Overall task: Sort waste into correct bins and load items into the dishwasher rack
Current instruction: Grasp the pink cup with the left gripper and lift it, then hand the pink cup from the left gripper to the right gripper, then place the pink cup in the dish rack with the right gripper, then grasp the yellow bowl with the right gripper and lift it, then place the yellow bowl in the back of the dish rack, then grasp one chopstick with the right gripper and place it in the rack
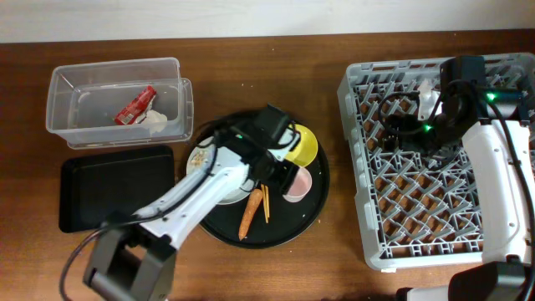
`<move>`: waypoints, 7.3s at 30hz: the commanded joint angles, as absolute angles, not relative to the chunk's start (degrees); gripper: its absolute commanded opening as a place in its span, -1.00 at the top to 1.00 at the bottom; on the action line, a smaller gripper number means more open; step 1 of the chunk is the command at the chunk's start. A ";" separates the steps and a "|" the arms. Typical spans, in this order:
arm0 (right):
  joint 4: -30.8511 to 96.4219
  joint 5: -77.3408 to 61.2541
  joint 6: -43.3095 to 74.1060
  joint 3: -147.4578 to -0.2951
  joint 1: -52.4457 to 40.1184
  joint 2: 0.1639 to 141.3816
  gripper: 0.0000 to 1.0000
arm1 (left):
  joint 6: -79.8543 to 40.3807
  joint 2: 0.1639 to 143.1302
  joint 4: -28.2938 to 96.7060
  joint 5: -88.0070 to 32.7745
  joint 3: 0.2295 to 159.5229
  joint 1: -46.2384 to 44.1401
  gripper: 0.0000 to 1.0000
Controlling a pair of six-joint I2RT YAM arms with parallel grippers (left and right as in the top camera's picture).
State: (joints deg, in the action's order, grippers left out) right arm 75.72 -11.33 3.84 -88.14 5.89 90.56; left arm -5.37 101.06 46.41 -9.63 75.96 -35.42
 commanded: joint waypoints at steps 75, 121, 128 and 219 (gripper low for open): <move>64.97 -43.07 -17.26 -91.37 0.67 88.73 0.08 | -10.11 98.10 49.84 -24.77 79.29 -10.33 -0.41; 64.90 -9.43 10.00 -99.66 -16.38 114.54 -0.31 | -10.17 98.10 62.85 4.54 79.29 -9.91 -0.62; 62.15 -10.70 11.51 -99.59 -18.06 125.49 0.22 | -10.17 98.10 62.67 4.51 79.29 -9.91 -0.62; 56.73 -3.86 29.06 -89.56 -34.98 127.07 -0.63 | -11.05 98.10 67.77 2.81 79.29 -1.91 -0.98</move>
State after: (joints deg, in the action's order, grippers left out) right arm 58.46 -3.95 28.80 -92.66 -34.61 125.29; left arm -10.50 98.98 67.72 2.85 79.29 -2.15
